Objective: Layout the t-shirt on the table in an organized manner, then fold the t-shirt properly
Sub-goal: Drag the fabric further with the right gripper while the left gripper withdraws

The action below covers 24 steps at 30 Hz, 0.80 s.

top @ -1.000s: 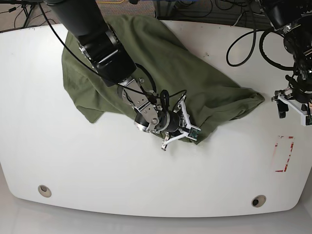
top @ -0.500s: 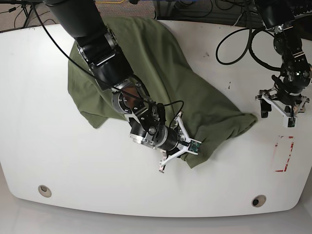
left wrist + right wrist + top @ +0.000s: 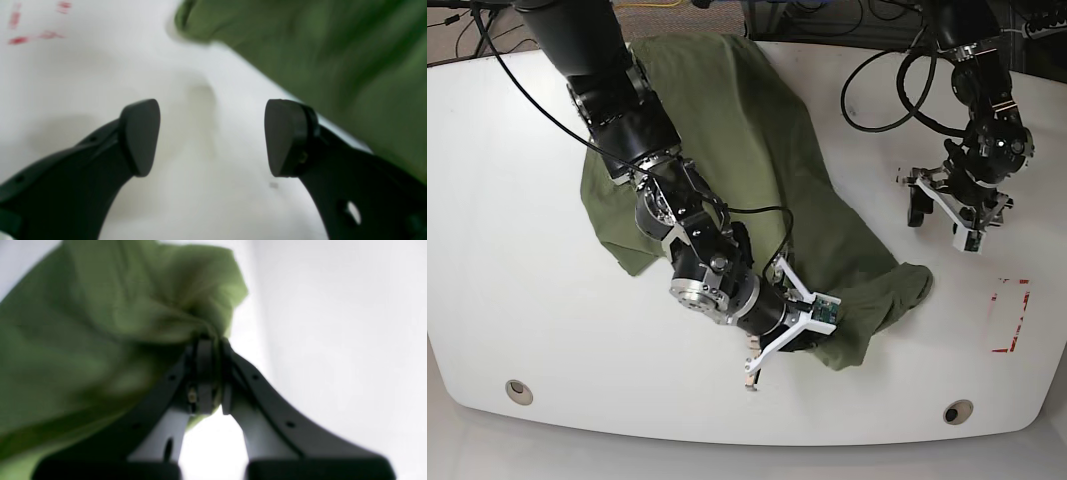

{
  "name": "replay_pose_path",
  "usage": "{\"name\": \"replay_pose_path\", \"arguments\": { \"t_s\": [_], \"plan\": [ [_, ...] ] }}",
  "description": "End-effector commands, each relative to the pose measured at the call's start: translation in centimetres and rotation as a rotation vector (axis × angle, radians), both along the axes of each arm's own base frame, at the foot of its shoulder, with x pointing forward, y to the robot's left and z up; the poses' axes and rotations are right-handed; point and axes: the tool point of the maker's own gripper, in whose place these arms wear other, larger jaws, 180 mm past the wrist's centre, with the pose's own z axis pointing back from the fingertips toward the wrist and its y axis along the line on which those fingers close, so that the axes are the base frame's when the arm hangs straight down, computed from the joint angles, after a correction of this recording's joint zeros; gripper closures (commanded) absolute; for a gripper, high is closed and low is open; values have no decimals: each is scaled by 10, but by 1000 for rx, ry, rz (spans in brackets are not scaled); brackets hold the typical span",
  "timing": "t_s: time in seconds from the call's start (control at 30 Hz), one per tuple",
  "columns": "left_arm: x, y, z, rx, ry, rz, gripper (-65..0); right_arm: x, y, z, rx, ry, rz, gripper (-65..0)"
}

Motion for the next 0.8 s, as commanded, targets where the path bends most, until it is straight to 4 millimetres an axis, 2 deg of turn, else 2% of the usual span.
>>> {"name": "replay_pose_path", "arguments": {
  "t_s": [0.0,0.33,0.43,0.5,0.77],
  "plan": [
    [5,-3,8,-9,-35,-4,-453,8,0,58,41,-144,6,0],
    [-4,-40,-8,-45,6,-86,-453,19,-31,133,-19,-350,-62,0],
    [-6,-52,-11,-56,15,-112,-453,24,-43,156,-7,-397,-97,0],
    [-7,-64,-13,-65,20,-139,-453,27,-52,180,13,-447,-120,0],
    [-8,-89,-14,-104,20,-175,-453,32,-74,236,61,-560,-178,0]
  ]
}}
